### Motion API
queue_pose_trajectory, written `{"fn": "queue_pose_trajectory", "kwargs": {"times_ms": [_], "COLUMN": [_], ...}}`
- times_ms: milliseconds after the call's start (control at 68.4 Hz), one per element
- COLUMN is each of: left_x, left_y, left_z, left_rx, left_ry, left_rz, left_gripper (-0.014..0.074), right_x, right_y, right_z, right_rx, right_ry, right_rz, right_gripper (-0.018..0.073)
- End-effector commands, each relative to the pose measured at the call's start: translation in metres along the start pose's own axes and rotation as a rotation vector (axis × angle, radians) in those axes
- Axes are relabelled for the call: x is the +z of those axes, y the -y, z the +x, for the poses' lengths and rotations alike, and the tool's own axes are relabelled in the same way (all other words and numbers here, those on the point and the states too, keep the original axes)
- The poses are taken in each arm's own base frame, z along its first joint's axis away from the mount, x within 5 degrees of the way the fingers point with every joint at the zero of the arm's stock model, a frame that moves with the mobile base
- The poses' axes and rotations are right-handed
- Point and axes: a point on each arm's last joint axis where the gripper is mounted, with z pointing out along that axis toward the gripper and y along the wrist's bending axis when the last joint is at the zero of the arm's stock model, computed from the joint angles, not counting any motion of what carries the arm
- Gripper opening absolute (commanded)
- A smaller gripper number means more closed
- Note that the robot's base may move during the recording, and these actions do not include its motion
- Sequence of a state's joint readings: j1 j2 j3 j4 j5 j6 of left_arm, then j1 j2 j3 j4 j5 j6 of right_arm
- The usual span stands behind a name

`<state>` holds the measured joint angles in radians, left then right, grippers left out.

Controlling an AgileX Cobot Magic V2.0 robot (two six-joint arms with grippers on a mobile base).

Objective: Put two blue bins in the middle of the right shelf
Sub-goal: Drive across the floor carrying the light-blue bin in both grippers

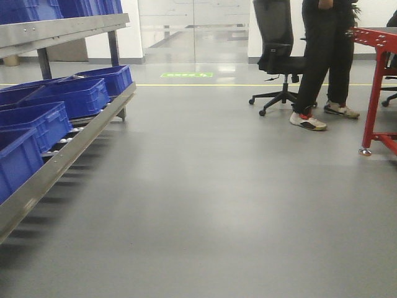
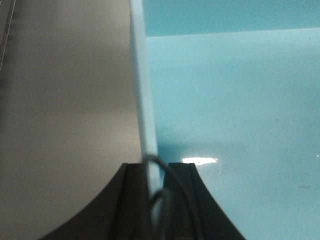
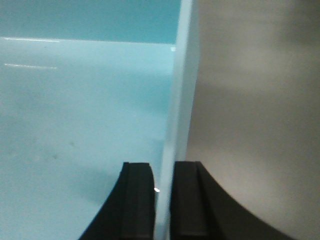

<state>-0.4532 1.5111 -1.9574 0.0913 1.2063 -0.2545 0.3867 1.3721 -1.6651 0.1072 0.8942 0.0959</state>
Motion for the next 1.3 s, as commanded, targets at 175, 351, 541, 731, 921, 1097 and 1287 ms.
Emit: {"fn": "queue_pose_trajectory", "kwargs": {"times_ms": [175,351,541,731,921,1097,1287], "left_x": [-0.0083,-0.0083,-0.0083,-0.0083,-0.0083,-0.0083,-0.0083], "left_y": [0.0013,0.0013,0.0013,0.0013,0.0009,0.0002,0.0002], "left_z": [-0.0041,-0.0041,-0.0041,-0.0041,-0.0042,-0.0044,-0.0044], "left_rx": [0.004,0.004,0.004,0.004,0.006,0.009,0.009], "left_ry": [0.05,0.05,0.05,0.05,0.05,0.053,0.053], "left_rz": [0.018,0.018,0.018,0.018,0.014,0.006,0.006], "left_gripper": [-0.0111,-0.0111,-0.0111,-0.0111,-0.0111,-0.0111,-0.0111], "right_x": [-0.01,-0.01,-0.01,-0.01,-0.01,-0.01,-0.01], "right_y": [-0.0013,-0.0013,-0.0013,-0.0013,-0.0013,-0.0013,-0.0013], "right_z": [-0.0088,-0.0088,-0.0088,-0.0088,-0.0088,-0.0088,-0.0088], "right_rx": [-0.01,-0.01,-0.01,-0.01,-0.01,-0.01,-0.01], "right_ry": [0.085,0.085,0.085,0.085,0.085,0.085,0.085], "right_rz": [-0.011,-0.011,-0.011,-0.011,-0.011,-0.011,-0.011], "right_gripper": [-0.0151,-0.0151,-0.0151,-0.0151,-0.0151,-0.0151,-0.0151]}}
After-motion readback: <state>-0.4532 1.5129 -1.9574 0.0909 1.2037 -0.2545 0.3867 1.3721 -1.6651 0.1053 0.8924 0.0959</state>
